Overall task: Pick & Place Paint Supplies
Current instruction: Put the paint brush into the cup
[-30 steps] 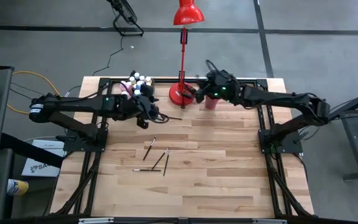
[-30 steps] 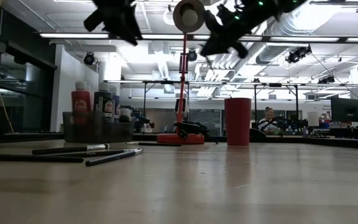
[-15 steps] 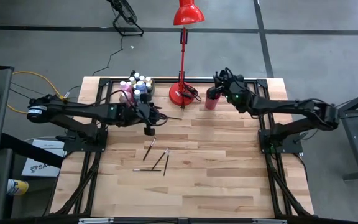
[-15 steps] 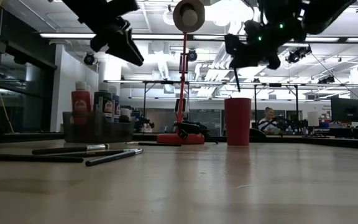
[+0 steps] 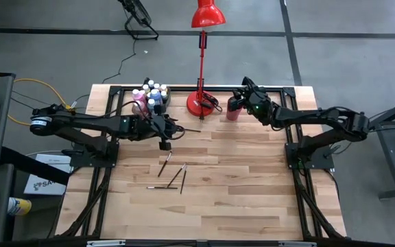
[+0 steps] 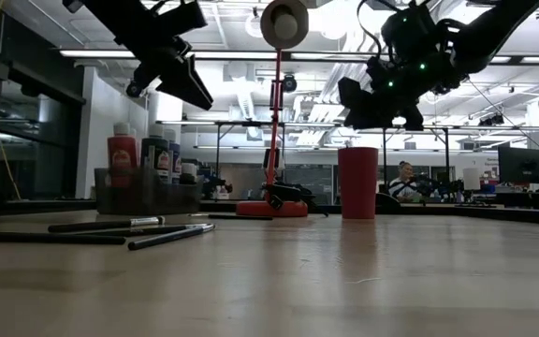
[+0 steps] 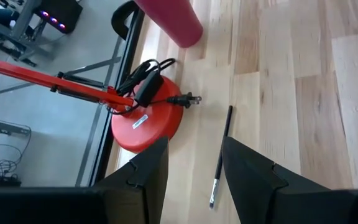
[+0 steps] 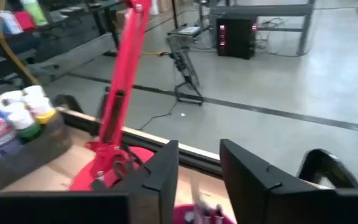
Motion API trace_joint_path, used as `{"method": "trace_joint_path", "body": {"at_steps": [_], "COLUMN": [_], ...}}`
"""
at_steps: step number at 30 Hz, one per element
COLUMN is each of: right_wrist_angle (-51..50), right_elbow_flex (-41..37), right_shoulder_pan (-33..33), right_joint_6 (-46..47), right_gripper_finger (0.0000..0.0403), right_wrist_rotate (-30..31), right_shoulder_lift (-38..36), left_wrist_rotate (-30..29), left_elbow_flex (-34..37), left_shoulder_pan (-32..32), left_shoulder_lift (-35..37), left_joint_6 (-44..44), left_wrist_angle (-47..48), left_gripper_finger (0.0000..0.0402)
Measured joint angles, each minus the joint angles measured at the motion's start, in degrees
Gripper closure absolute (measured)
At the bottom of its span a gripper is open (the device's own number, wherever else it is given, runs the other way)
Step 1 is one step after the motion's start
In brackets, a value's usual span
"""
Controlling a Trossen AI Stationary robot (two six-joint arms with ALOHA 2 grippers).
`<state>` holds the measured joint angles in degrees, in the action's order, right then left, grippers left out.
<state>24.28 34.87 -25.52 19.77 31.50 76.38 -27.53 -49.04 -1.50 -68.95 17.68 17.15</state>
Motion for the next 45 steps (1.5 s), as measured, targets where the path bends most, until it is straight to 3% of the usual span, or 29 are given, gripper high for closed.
{"method": "trace_joint_path", "body": {"at_steps": [5,10,12,17,20,34,45], "right_wrist_angle": [-0.52,-2.2,-3.3,-6.88,-8.59,-11.74,-12.29], "right_elbow_flex": [0.02,0.02,0.02,0.04,0.09,0.09,0.09], "right_shoulder_pan": [0.02,0.76,1.22,2.11,2.65,7.32,8.44], "right_joint_6": [-0.24,-0.28,-0.31,-0.36,-0.13,-0.09,0.13], "right_gripper_finger": [0.0259,0.0242,0.024,0.0239,0.0239,0.0238,0.0238], "right_wrist_rotate": [-0.58,-0.55,-0.93,-5.72,-8.83,-11.08,-10.66], "right_shoulder_lift": [-1.26,-6.01,-8.75,-15.52,-19.23,-27.66,-27.78], "left_wrist_rotate": [-0.04,2.85,6.23,20.87,25.57,27.25,27.03], "left_elbow_flex": [0.0,0.0,0.04,0.04,0.0,-0.02,-0.13], "left_shoulder_pan": [-0.2,-4.68,-7.74,-15.43,-18.09,-21.92,-23.02], "left_shoulder_lift": [0.0,-0.88,-1.73,-5.44,-8.24,-20.67,-25.97], "left_joint_6": [-1.57,-3.89,-4.03,-0.05,4.29,17.71,18.91], "left_wrist_angle": [-0.15,1.34,2.12,3.01,2.79,2.29,1.4], "left_gripper_finger": [0.0257,0.0257,0.0257,0.0257,0.0257,0.0257,0.0257]}}
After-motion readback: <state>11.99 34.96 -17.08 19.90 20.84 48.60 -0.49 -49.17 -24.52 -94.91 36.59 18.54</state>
